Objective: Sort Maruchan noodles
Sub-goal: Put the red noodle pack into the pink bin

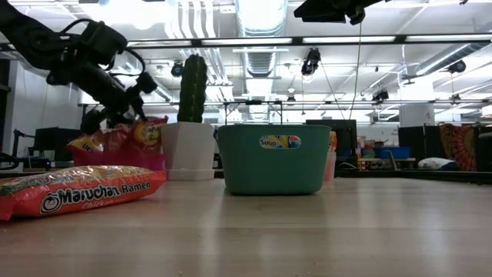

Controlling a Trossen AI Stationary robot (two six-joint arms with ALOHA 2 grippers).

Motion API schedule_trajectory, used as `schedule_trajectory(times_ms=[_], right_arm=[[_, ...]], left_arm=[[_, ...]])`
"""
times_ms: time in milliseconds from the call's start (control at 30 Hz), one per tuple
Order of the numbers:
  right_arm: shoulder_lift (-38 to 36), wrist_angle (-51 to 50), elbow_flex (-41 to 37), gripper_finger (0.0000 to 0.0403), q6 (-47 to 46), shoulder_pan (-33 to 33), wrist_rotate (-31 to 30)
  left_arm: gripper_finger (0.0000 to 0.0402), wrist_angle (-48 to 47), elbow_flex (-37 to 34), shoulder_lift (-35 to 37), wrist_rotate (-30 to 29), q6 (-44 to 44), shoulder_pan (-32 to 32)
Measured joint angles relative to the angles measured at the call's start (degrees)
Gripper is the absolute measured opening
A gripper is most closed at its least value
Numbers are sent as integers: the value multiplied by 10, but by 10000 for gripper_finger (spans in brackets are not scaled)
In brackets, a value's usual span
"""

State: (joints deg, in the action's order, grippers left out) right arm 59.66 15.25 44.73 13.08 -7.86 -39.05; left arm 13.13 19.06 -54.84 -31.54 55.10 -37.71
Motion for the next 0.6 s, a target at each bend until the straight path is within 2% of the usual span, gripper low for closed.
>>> schedule_trajectory(times_ms=[133,267,467,533,600], right_arm=[[0,0,0,194,-1,0,0],[0,0,0,194,-11,0,0],[0,-1,0,194,-11,0,0],[0,0,0,194,-10,0,0],[0,-1,0,194,-10,0,0]], left_arm=[[63,-38,0,-2,6,41,0],[71,-40,0,20,-7,13,-2],[73,-38,28,55,1,-140,-2],[73,-40,42,60,34,-199,-1],[73,-39,58,60,93,-275,2]])
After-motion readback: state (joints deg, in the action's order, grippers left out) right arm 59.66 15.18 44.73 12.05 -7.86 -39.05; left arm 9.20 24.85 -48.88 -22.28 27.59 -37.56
